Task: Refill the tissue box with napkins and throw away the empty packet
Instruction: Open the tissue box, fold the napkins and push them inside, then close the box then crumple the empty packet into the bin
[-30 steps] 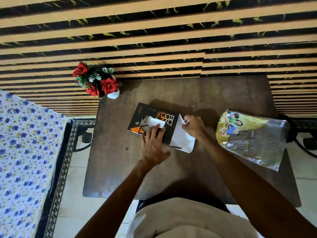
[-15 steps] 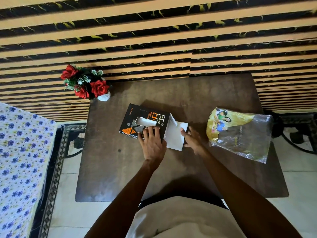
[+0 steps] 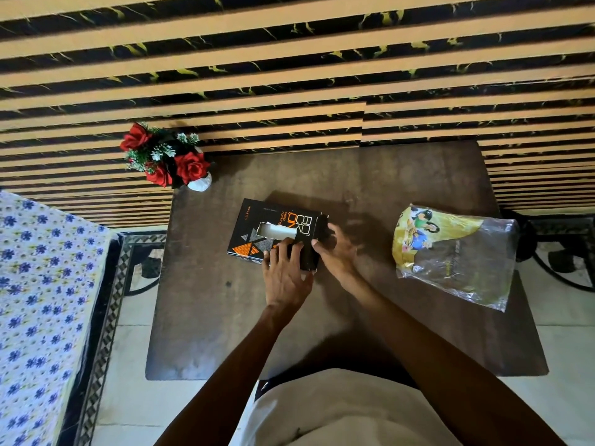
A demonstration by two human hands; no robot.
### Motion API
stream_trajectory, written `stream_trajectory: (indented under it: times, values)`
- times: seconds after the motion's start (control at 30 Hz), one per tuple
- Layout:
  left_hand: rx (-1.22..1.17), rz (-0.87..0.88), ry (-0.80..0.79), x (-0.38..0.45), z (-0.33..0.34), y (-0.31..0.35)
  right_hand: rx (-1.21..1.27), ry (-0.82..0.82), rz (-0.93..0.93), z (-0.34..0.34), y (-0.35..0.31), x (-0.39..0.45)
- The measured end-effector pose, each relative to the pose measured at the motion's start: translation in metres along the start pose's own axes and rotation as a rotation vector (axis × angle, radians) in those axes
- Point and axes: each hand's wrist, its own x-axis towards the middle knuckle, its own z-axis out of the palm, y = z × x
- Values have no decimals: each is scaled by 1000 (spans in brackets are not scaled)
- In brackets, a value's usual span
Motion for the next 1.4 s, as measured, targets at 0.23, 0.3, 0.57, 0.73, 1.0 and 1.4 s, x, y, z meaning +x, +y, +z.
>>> stream_trajectory:
  times: [0.23, 0.3, 0.57, 0.73, 1.0, 1.4]
  values:
    - [-359, -19, 195, 18, -29, -54, 216, 21, 89, 7, 8, 9]
    - [-247, -243, 211, 31, -34, -72, 223, 35, 89, 10, 11, 11]
    - [-911, -496, -193, 39, -9, -124, 136, 329, 154, 4, -10, -6]
    - [-1018, -432, -123, 28, -15, -97, -19, 354, 93, 13, -21, -10]
    - [-1065, -500, -141, 28, -4, -84, 341, 78, 156, 8, -13, -4]
    - [-1133, -391, -120, 111, -12, -32, 173, 41, 66, -30, -41, 64]
